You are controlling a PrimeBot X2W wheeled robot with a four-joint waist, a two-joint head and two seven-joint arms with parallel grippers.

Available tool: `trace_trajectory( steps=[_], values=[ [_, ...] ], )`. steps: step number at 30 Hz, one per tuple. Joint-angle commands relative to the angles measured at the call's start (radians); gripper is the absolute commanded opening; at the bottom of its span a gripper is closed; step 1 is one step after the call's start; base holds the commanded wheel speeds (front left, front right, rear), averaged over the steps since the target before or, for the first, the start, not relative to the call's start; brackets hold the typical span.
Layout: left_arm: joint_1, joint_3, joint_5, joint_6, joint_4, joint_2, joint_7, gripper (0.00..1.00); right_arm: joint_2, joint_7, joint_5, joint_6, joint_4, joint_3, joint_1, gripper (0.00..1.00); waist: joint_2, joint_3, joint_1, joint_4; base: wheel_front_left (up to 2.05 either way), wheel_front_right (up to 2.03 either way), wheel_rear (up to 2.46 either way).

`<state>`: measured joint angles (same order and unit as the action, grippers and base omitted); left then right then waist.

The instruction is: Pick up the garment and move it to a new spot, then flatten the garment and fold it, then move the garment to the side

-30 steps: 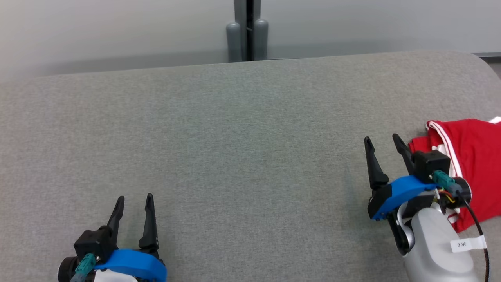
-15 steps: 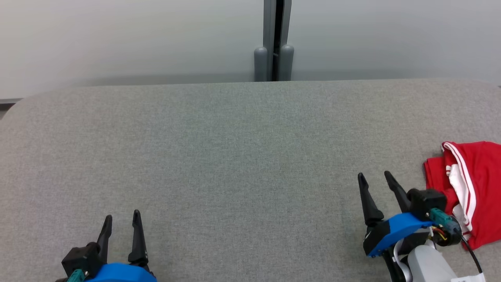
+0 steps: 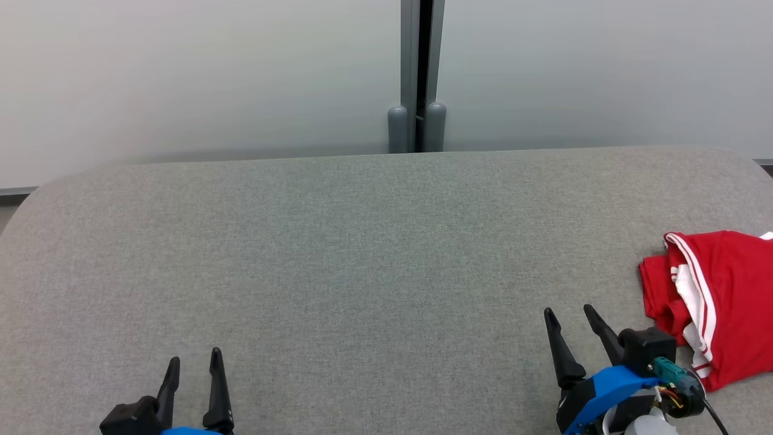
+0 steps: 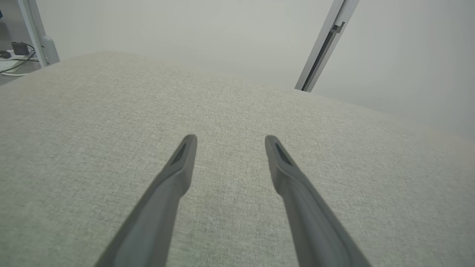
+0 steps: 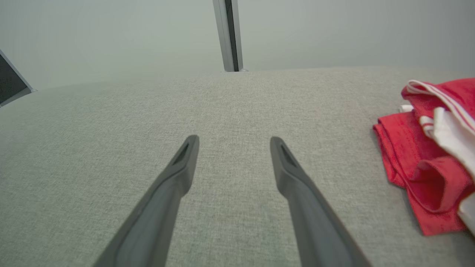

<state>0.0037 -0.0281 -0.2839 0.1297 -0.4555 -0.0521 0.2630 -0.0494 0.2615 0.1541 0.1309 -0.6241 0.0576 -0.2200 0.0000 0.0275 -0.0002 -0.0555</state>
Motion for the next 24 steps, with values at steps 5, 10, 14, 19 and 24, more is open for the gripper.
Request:
trace_trajectory(
  steps=[5, 10, 14, 19, 24],
  values=[
    [0.014, 0.009, -0.018, 0.0, -0.009, 0.002, -0.003, 0.0, 0.001, -0.003, 0.003, 0.0, -0.004, -0.002, 0.003, 0.0, 0.0, -0.005, 0.0002, -0.003, 0.0, 0.0, 0.0],
    [0.011, 0.001, -0.075, 0.0, -0.019, 0.003, -0.027, 0.0, 0.002, -0.03, 0.064, 0.0, -0.01, -0.017, 0.009, 0.0, 0.0, -0.005, 0.0002, -0.001, 0.0, 0.0, 0.0],
    [0.004, -0.004, -0.147, 0.0, -0.005, 0.003, -0.047, 0.0, 0.002, -0.05, 0.145, 0.0, 0.013, -0.026, 0.016, 0.0, 0.0, -0.006, 0.0002, 0.001, 0.0, 0.0, 0.0],
    [-0.004, -0.009, -0.231, 0.0, 0.013, 0.003, -0.069, 0.0, 0.002, -0.07, 0.24, 0.0, 0.044, -0.033, 0.026, 0.0, 0.0, -0.007, 0.0002, 0.003, 0.0, 0.0, 0.0],
    [-0.011, -0.014, -0.311, 0.0, 0.029, 0.002, -0.091, 0.0, 0.001, -0.09, 0.329, 0.0, 0.071, -0.041, 0.034, 0.0, 0.0, -0.008, 0.0002, 0.005, 0.0, 0.0, 0.0]
  ],
)
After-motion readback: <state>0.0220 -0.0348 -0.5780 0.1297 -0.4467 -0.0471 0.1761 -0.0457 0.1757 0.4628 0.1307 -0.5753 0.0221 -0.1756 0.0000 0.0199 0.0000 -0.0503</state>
